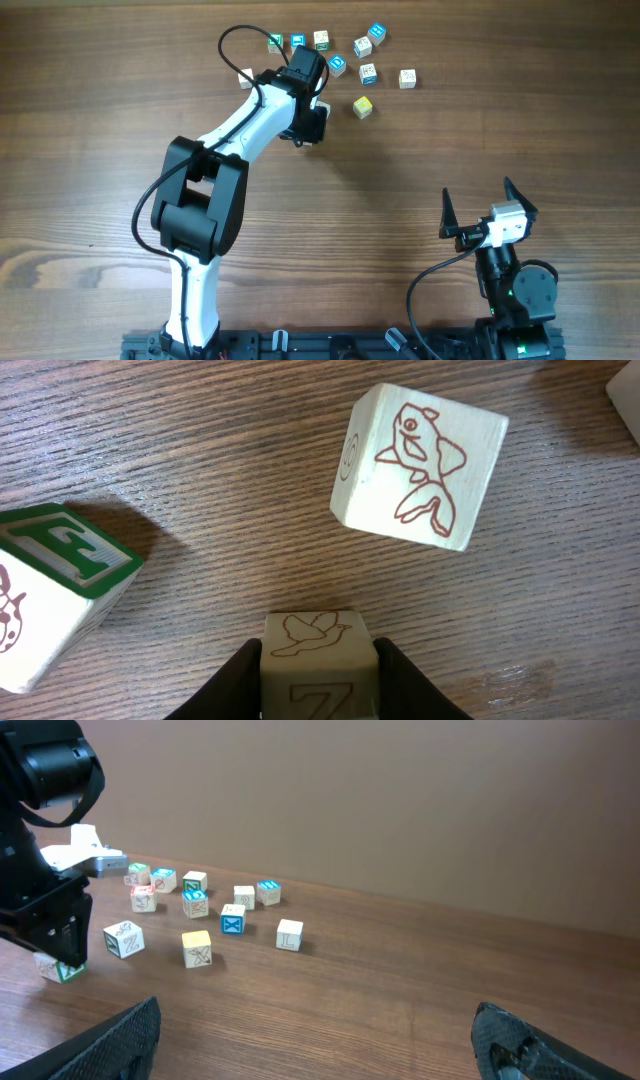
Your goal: Form a horizontal line
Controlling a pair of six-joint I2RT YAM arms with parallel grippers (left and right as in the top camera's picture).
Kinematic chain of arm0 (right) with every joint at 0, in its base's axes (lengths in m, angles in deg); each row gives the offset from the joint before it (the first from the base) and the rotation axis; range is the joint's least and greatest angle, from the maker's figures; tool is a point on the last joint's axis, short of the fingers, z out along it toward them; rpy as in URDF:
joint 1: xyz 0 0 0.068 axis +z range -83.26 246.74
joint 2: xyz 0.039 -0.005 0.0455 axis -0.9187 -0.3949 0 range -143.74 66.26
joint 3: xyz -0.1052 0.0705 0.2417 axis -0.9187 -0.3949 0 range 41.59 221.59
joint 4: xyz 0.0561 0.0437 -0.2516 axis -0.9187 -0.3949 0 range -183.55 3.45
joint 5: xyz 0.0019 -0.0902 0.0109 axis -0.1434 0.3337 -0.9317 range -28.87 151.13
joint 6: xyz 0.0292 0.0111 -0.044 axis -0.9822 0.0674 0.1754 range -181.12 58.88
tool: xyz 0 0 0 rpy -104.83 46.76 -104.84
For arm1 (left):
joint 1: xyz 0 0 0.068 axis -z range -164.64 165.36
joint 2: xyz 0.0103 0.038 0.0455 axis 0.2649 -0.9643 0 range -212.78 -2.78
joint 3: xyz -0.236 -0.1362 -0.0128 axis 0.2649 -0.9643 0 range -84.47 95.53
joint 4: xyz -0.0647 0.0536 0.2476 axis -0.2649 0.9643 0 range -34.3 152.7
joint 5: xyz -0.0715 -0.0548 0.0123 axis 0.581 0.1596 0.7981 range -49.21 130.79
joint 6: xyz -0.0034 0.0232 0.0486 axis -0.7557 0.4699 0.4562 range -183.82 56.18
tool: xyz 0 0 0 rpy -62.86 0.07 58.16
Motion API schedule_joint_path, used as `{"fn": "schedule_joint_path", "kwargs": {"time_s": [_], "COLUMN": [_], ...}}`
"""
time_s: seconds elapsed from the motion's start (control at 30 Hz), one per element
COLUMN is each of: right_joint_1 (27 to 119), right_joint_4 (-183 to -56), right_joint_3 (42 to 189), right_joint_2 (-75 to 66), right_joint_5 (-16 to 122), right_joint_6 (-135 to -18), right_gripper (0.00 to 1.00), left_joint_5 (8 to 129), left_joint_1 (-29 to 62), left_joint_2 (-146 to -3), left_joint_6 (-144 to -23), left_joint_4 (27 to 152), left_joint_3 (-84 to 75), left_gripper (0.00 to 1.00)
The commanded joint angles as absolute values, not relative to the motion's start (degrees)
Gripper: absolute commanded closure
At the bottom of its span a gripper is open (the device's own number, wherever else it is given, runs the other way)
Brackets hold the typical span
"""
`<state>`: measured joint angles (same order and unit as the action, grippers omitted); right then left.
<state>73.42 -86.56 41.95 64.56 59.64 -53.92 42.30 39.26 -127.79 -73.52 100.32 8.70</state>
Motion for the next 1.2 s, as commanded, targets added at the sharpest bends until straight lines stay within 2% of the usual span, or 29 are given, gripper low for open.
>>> {"fn": "schedule_joint_path", "kwargs": {"time_s": [0.0,0.1,0.2,0.43,0.63,0.77,1.17], "right_joint_1": [73.2,73.2,73.2,73.2,73.2,73.2,73.2], "right_joint_4": [-86.4,-86.4,-86.4,-86.4,-86.4,-86.5,-86.4], "right_joint_3": [41.9,41.9,41.9,41.9,41.9,41.9,41.9], "right_joint_2": [64.8,64.8,64.8,64.8,64.8,64.8,64.8], "right_joint_5": [58.9,58.9,58.9,58.9,58.9,58.9,58.9], "right_joint_6": [-53.6,-53.6,-53.6,-53.6,-53.6,-53.6,-53.6], "right_gripper": [0.00,0.00,0.00,0.00,0.00,0.00,0.00], "left_joint_5": [41.8,41.8,41.8,41.8,41.7,41.5,33.8], "left_joint_1": [39.1,39.1,39.1,39.1,39.1,39.1,39.1], "left_joint_2": [-124.7,-121.7,-115.8,-96.8,-94.1,-94.1,-94.1], "left_joint_6": [-73.2,-73.2,-73.3,-78.5,-82.3,-88.4,-88.7], "left_joint_4": [101.0,102.3,105.4,123.4,133.4,128.9,105.2], "left_joint_3": [8.4,8.4,8.4,8.4,7.1,-1.6,-25.2], "left_gripper": [0.68,0.73,0.73,0.73,0.73,0.73,0.71]}}
